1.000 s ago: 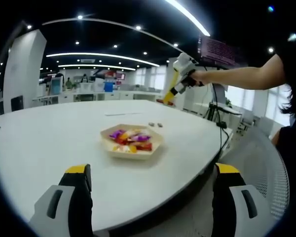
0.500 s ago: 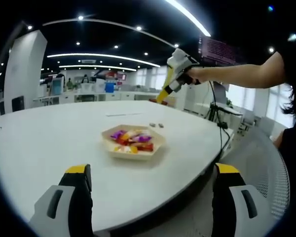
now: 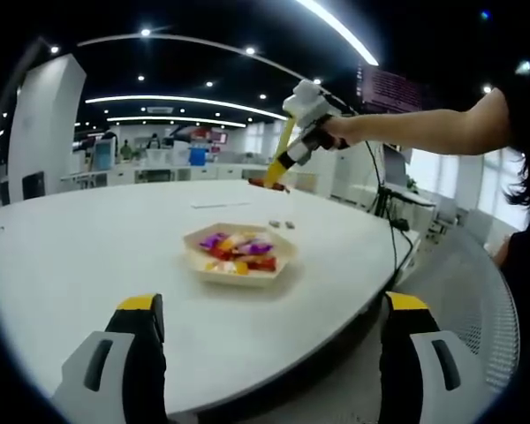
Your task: Place the target food into the container with the food tongs after gripping and lifting it, then release it inside without dropping or visibly crushing the food.
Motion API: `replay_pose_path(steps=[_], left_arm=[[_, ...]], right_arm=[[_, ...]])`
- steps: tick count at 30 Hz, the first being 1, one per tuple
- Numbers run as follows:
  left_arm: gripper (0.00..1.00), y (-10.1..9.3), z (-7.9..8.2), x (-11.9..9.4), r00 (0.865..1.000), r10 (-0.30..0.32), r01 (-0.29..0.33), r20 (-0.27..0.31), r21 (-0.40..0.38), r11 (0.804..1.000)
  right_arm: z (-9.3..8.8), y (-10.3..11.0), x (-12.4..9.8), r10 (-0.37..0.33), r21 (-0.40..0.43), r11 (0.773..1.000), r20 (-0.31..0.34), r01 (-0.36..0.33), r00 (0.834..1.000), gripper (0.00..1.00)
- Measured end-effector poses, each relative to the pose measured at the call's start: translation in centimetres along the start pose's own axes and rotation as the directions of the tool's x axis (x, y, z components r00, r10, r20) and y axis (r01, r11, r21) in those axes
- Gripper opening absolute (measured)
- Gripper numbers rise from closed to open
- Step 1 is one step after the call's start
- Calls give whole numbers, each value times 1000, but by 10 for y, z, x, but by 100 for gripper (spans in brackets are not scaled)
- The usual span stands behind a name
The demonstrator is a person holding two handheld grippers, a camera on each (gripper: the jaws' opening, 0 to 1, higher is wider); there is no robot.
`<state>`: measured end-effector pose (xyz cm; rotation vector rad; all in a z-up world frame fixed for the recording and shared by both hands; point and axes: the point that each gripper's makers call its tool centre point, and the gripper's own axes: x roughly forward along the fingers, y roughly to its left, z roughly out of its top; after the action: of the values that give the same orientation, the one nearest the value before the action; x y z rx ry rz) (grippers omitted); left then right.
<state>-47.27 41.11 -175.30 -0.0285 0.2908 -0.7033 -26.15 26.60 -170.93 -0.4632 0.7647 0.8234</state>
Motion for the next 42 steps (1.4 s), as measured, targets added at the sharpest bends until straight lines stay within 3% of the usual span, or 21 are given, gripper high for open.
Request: replay_pose_path(steps=[21,28,31,36,42], left_arm=[[98,2,2,-1,1000,11,-11,18,-9,1000],[97,1,2,-2,1000,9,-9,20,-11,1000],[97,2,3,-2,1000,11,-10,22,-13,1000],[97,2,3,-3,1000,13,-12,23,-13,1000],[97,2,3,-3,1000,10,-10,22,-12,1000]], right_arm=[[21,48,34,91,-87,992,-30,-93,995,24],[25,60,39,121,-88,988,-32,-124,992,25],[30,69,37,176,-44,983,-15,-176,984,29],[28,63,38,141,-86,986,-13,-142,990,30],[13,56,36,137,-61,988,-31,-138,990,31]])
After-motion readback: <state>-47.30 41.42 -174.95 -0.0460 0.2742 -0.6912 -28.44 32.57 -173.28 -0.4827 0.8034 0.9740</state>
